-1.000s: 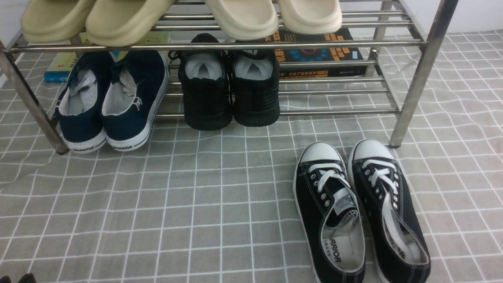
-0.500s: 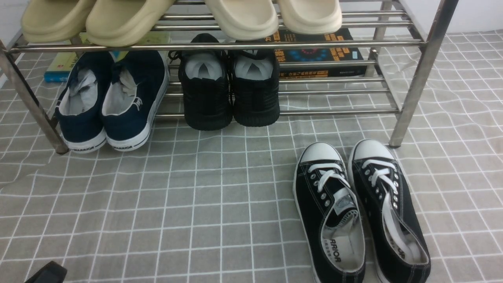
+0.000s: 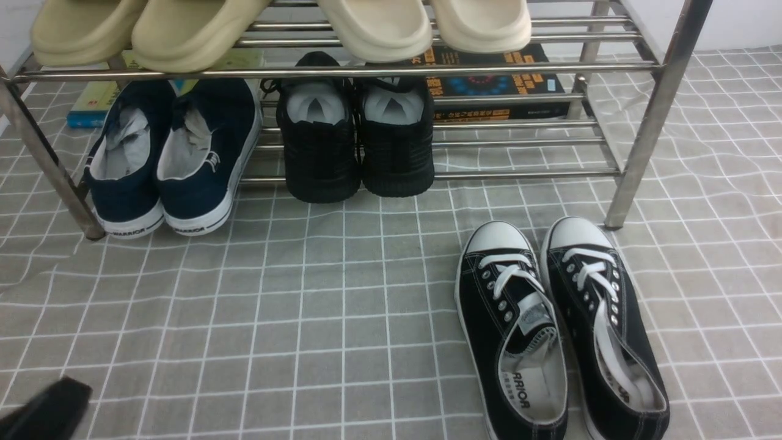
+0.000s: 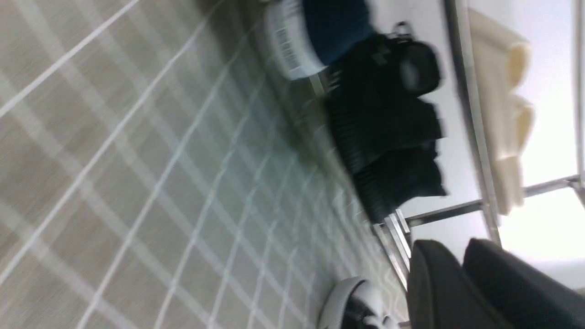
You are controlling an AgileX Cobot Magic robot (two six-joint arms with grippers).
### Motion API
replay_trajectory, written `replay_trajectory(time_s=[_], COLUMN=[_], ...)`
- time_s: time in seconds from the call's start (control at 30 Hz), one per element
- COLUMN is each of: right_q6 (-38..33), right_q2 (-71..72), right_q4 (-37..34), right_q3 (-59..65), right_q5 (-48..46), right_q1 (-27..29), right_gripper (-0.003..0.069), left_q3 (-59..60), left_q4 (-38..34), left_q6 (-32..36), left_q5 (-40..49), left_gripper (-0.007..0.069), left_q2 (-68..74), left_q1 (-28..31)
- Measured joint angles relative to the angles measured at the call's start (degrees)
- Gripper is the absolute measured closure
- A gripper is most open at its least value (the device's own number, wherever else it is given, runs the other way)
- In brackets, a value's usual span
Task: Take the shoes off the shelf with your hand from the grey coffee tablecloth.
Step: 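Grasp the leftmost shoe on the bottom shelf of the shoe rack with the left gripper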
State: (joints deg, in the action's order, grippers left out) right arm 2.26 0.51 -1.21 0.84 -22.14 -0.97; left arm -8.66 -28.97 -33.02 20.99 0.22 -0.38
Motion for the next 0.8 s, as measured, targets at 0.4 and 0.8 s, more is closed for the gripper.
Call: replay_trajectory(time_s=[0.4,0.8], right_q6=[0.00,0.00], right_q2=[0.00,0.00], right_q4=[0.00,-0.01], right_q3=[0.00,0.00], right_q5=[0.00,0.00], right_q1=[0.00,0.00], right_gripper=[0.0448,0.0435], left_q3=[-22.60,-55.47], left_q4=[22.09,40.10], left_q6=[1.73,-11.81], left_q5=[10.72,15.13], left_gripper=[0.0582,0.0117], left_q2=[41.23,82.76], left_q1=[0.00,0.00])
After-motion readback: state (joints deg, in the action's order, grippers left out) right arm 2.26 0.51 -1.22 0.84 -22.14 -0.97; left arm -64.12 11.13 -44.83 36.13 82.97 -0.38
